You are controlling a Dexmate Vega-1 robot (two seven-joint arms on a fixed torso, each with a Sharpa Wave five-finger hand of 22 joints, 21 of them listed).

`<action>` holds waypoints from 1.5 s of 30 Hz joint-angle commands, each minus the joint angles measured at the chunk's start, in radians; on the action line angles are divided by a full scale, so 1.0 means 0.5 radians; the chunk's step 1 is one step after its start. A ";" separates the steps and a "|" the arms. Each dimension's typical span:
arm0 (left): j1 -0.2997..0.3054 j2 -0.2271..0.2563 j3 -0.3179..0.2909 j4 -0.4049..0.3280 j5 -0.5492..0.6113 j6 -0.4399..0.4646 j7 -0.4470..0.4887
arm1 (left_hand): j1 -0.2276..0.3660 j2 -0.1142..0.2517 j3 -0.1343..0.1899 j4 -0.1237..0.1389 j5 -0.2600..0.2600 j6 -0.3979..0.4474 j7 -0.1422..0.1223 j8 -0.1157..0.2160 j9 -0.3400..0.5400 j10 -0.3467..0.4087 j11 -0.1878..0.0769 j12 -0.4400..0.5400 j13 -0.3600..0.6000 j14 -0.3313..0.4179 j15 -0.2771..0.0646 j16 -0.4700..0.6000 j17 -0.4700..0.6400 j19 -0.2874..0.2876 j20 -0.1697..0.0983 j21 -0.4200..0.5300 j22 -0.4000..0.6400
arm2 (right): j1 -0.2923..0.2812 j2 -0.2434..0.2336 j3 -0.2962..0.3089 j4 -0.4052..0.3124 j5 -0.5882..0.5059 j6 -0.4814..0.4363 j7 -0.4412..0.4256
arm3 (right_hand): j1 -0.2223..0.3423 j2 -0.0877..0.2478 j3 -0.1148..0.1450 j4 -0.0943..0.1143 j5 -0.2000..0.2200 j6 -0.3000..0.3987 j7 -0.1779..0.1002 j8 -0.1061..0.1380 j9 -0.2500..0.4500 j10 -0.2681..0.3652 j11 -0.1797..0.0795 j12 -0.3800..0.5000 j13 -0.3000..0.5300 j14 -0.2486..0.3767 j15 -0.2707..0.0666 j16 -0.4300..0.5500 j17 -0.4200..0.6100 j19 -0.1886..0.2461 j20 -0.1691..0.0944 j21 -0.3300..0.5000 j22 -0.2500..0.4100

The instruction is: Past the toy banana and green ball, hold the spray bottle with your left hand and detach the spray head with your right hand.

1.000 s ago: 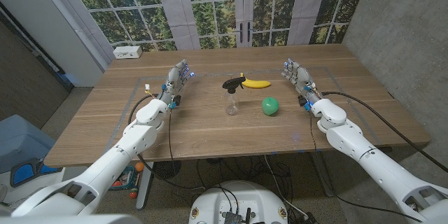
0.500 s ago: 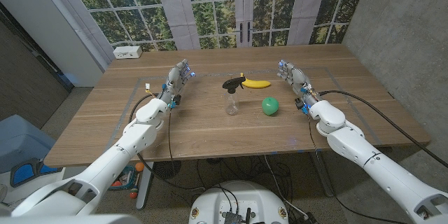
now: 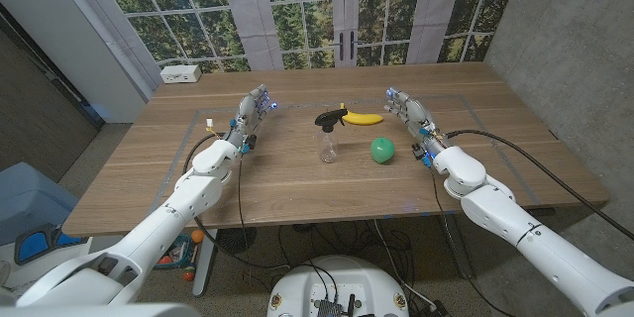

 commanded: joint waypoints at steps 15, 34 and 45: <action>-0.058 -0.029 0.002 0.140 -0.041 -0.067 -0.144 | -0.007 0.064 0.005 -0.003 0.014 -0.012 -0.003 0.011 0.006 -0.020 0.002 0.008 0.007 -0.016 -0.021 0.007 0.011 0.007 -0.005 -0.010 0.010 | -0.123 -0.035 -0.071 -0.295 -0.040 -0.134 -0.021 | 0.079 0.002 0.027 -0.036 0.032 -0.049 0.007 -0.017 0.009 -0.022 -0.003 -0.016 0.009 -0.012 -0.008 -0.024 -0.005 0.011 -0.026 -0.015 0.002; -0.118 -0.037 0.005 0.218 -0.046 -0.088 -0.223 | -0.007 0.063 0.005 -0.006 0.015 -0.009 0.000 0.012 0.006 -0.018 0.002 0.008 0.007 -0.016 -0.021 0.007 0.011 0.012 -0.005 -0.018 0.010 | -0.063 -0.025 -0.212 -0.321 -0.117 -0.186 0.084 | 0.173 -0.028 0.055 -0.081 0.052 -0.091 0.014 -0.013 0.010 -0.043 -0.004 -0.022 0.010 -0.016 -0.005 -0.042 -0.025 0.020 -0.035 -0.021 0.000; -0.088 -0.016 -0.008 0.181 -0.057 -0.081 -0.217 | -0.008 0.063 0.004 -0.006 0.015 -0.009 0.001 0.012 0.006 -0.016 -0.001 0.009 0.007 -0.015 -0.018 0.007 0.011 0.013 -0.002 -0.022 0.010 | -0.033 -0.048 -0.257 -0.323 -0.162 -0.238 0.121 | 0.256 -0.082 0.068 -0.100 0.059 -0.142 0.024 -0.014 0.011 -0.074 -0.006 -0.030 0.011 -0.022 0.013 -0.056 -0.042 0.020 -0.030 -0.027 -0.002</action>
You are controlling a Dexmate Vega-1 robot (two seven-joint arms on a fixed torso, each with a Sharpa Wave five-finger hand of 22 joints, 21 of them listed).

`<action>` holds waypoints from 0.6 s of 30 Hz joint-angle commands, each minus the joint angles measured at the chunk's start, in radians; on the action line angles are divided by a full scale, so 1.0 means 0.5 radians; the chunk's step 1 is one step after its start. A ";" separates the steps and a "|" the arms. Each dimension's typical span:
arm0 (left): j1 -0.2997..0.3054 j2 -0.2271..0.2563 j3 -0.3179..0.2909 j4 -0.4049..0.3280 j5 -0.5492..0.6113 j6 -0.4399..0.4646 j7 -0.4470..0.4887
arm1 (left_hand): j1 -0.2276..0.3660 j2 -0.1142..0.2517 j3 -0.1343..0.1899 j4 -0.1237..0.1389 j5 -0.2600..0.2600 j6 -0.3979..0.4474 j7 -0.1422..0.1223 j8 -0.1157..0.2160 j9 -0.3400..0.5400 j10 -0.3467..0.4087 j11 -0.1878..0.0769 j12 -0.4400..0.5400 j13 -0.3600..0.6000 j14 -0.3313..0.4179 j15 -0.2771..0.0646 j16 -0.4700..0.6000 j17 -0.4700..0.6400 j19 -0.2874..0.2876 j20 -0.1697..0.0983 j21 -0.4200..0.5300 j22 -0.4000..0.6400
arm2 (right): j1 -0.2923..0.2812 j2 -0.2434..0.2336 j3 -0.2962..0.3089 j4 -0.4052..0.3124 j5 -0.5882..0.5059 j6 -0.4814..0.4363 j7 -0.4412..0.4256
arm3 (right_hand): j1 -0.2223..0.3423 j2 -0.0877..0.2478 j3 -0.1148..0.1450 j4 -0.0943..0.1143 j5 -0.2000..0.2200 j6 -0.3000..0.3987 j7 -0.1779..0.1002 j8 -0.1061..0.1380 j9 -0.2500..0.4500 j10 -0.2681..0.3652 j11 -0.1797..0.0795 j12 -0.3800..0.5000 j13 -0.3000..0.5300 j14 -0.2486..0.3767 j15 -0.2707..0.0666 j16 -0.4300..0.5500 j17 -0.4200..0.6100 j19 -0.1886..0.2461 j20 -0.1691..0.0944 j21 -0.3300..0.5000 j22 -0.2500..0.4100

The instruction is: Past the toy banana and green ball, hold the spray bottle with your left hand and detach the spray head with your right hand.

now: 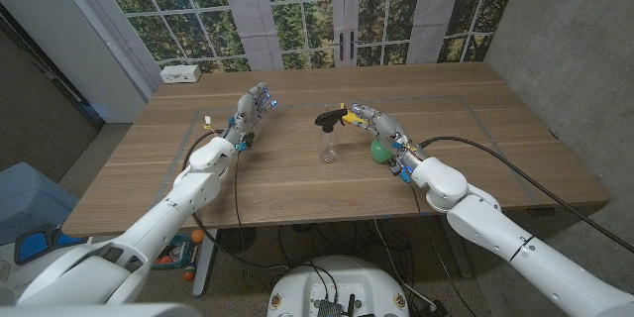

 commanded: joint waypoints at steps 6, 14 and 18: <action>0.016 0.025 -0.012 -0.030 -0.014 0.005 -0.019 | -0.009 0.062 0.003 -0.006 0.015 -0.004 0.005 0.013 0.007 -0.015 0.003 0.009 0.007 -0.013 -0.020 0.008 0.011 0.015 0.000 -0.005 0.010 | 0.060 -0.035 -0.098 0.002 -0.094 -0.100 0.055 | 0.091 -0.115 -0.009 -0.020 -0.001 -0.066 0.036 0.001 0.014 -0.043 0.017 -0.008 0.013 -0.010 0.047 -0.021 -0.017 0.004 0.013 -0.011 0.002; 0.004 0.029 -0.008 -0.021 -0.010 0.004 -0.035 | -0.010 0.061 0.002 -0.006 0.015 -0.001 0.005 0.014 0.007 -0.014 0.004 0.009 0.007 -0.011 -0.019 0.009 0.011 0.016 0.003 -0.008 0.011 | 0.062 -0.039 -0.128 -0.011 -0.162 -0.171 0.009 | 0.209 -0.195 -0.002 -0.022 -0.028 -0.078 0.074 0.020 0.018 -0.040 0.041 0.002 0.016 0.023 0.074 -0.024 -0.043 0.077 0.046 0.006 0.000; -0.001 0.026 -0.008 -0.011 -0.013 -0.001 -0.048 | -0.011 0.061 0.002 -0.006 0.015 0.000 0.005 0.014 0.007 -0.012 0.004 0.010 0.007 -0.010 -0.021 0.009 0.011 0.017 0.005 -0.009 0.011 | 0.075 -0.043 -0.153 -0.024 -0.204 -0.242 -0.011 | 0.252 -0.213 0.005 -0.023 -0.034 -0.079 0.078 0.025 0.019 -0.036 0.035 0.004 0.017 0.035 0.076 -0.024 -0.051 0.098 0.043 0.009 0.000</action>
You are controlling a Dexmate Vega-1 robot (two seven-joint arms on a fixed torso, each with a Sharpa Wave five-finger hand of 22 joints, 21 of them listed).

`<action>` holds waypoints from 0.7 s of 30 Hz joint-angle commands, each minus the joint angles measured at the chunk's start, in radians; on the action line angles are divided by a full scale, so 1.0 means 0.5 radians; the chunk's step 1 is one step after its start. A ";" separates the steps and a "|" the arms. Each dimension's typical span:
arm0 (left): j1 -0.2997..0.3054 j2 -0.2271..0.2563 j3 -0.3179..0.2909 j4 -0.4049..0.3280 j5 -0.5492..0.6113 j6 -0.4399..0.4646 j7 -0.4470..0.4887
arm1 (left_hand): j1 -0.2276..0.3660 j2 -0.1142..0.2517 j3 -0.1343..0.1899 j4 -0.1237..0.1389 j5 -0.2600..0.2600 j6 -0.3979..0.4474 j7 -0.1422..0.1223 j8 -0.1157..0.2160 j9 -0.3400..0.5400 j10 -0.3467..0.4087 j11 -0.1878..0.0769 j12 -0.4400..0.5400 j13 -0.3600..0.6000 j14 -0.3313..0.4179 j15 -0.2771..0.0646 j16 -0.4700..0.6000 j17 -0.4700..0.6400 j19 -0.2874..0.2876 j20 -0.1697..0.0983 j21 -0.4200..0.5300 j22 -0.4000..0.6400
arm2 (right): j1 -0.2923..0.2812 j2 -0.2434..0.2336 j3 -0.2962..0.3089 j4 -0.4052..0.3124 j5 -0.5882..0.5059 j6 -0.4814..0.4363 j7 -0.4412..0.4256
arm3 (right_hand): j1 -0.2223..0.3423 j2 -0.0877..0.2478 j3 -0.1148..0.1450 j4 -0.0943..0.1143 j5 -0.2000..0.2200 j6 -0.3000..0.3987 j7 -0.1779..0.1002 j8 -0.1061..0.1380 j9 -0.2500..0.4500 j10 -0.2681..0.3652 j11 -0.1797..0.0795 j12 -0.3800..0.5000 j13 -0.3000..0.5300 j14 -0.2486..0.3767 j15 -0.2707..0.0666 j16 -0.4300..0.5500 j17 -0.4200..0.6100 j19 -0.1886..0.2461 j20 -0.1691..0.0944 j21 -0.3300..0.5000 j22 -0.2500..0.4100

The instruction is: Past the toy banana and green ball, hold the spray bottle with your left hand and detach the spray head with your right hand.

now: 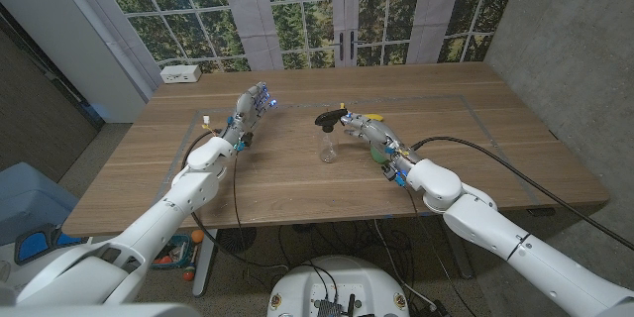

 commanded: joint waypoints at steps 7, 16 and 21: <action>-0.005 0.011 -0.006 0.002 -0.008 -0.006 -0.032 | -0.013 0.060 0.000 -0.006 0.015 0.006 0.007 0.016 0.007 -0.009 0.004 0.011 0.007 -0.008 -0.019 0.010 0.012 0.020 0.005 -0.004 0.011 | 0.054 -0.013 -0.111 -0.035 -0.209 -0.261 -0.104 | 0.133 -0.048 0.025 -0.004 -0.002 -0.015 0.004 0.016 0.011 0.000 -0.016 0.010 0.008 0.022 -0.004 -0.016 -0.018 0.048 -0.009 0.007 -0.002; 0.006 0.020 -0.007 -0.019 -0.003 0.002 -0.019 | -0.015 0.057 -0.002 -0.005 0.014 0.010 0.008 0.017 0.007 -0.003 0.001 0.012 0.007 -0.004 -0.018 0.011 0.012 0.026 0.004 -0.006 0.011 | 0.078 0.025 -0.170 0.014 -0.360 -0.287 -0.196 | 0.244 -0.113 0.033 -0.004 0.022 -0.015 -0.021 0.027 0.013 0.007 -0.031 0.016 0.010 0.053 -0.021 -0.014 -0.038 0.082 -0.019 0.007 -0.002; 0.006 0.024 -0.006 -0.031 -0.005 0.014 -0.016 | -0.017 0.056 -0.004 -0.004 0.014 0.013 0.009 0.017 0.007 -0.003 0.002 0.012 0.007 -0.003 -0.018 0.011 0.012 0.027 0.005 -0.008 0.011 | 0.095 0.052 -0.213 0.038 -0.473 -0.302 -0.254 | 0.299 -0.148 0.034 -0.004 0.038 -0.011 -0.036 0.033 0.014 0.013 -0.044 0.019 0.011 0.060 -0.023 -0.016 -0.046 0.092 -0.019 0.004 -0.002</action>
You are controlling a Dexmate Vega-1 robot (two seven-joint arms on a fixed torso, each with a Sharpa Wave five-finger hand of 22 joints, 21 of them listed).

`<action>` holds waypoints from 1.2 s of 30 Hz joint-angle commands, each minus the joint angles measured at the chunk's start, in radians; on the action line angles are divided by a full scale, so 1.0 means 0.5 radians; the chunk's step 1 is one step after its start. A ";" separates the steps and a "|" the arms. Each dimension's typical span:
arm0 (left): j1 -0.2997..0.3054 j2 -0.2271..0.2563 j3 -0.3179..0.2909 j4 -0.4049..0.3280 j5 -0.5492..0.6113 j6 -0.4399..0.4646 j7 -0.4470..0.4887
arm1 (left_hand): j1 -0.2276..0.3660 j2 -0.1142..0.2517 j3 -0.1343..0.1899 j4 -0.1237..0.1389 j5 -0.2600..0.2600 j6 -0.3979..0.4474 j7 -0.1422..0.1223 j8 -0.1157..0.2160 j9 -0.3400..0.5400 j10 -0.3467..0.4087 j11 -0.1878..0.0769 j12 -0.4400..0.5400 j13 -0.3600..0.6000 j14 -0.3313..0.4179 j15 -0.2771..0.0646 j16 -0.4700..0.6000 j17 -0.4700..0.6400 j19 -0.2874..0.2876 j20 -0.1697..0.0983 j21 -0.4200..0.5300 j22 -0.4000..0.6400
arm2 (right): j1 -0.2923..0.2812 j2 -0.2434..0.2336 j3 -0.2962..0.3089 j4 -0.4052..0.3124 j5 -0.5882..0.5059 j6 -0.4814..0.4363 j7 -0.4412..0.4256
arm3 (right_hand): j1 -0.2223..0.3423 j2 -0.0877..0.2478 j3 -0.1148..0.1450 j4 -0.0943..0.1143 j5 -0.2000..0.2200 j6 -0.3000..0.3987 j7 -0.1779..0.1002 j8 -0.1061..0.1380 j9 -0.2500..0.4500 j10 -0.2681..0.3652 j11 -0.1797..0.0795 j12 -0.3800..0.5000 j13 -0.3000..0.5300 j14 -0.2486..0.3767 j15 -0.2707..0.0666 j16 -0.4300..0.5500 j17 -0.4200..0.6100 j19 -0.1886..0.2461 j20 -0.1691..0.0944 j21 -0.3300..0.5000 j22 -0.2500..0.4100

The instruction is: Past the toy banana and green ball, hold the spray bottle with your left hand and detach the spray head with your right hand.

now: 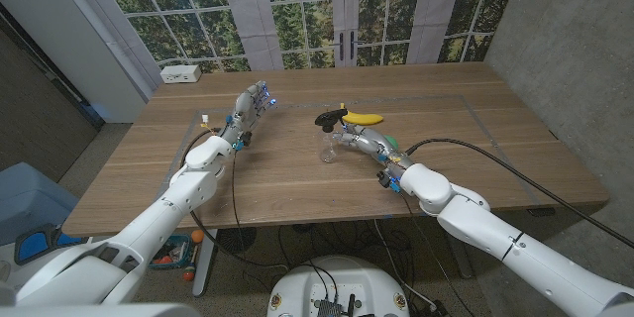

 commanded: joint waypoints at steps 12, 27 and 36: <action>-0.005 0.011 0.008 -0.032 0.008 0.032 0.012 | -0.020 0.055 -0.007 -0.001 0.015 0.009 0.002 0.010 0.007 -0.001 0.000 0.012 0.007 -0.001 -0.019 0.011 0.012 0.023 0.001 -0.011 0.011 | 0.104 0.113 -0.184 0.137 -0.409 -0.070 -0.151 | 0.209 -0.105 0.018 0.007 0.074 -0.025 -0.046 0.015 0.007 -0.021 -0.059 0.000 0.013 0.022 -0.026 -0.007 -0.016 0.029 -0.005 -0.012 0.001; 0.011 0.019 0.006 -0.060 -0.003 0.047 0.013 | -0.024 0.052 -0.011 0.003 0.015 0.011 0.000 0.009 0.008 0.003 -0.003 0.012 0.007 0.003 -0.020 0.012 0.012 0.031 0.005 -0.015 0.012 | 0.237 0.247 -0.258 0.375 -0.466 0.082 -0.090 | 0.327 -0.163 0.005 0.024 0.118 -0.070 -0.109 0.006 0.009 -0.086 -0.080 -0.014 0.016 0.000 -0.014 -0.015 -0.024 0.020 0.080 -0.018 0.007; 0.024 0.028 0.004 -0.084 -0.013 0.063 0.011 | -0.025 0.051 -0.013 0.004 0.016 0.015 -0.001 0.009 0.008 0.006 -0.005 0.013 0.007 0.010 -0.020 0.014 0.012 0.035 0.010 -0.017 0.012 | 0.286 0.350 -0.276 0.532 -0.484 0.245 -0.128 | 0.361 -0.162 -0.011 0.048 0.140 -0.038 -0.180 0.021 0.011 -0.061 -0.113 0.004 0.018 0.046 -0.022 0.012 -0.017 0.012 0.142 -0.016 0.013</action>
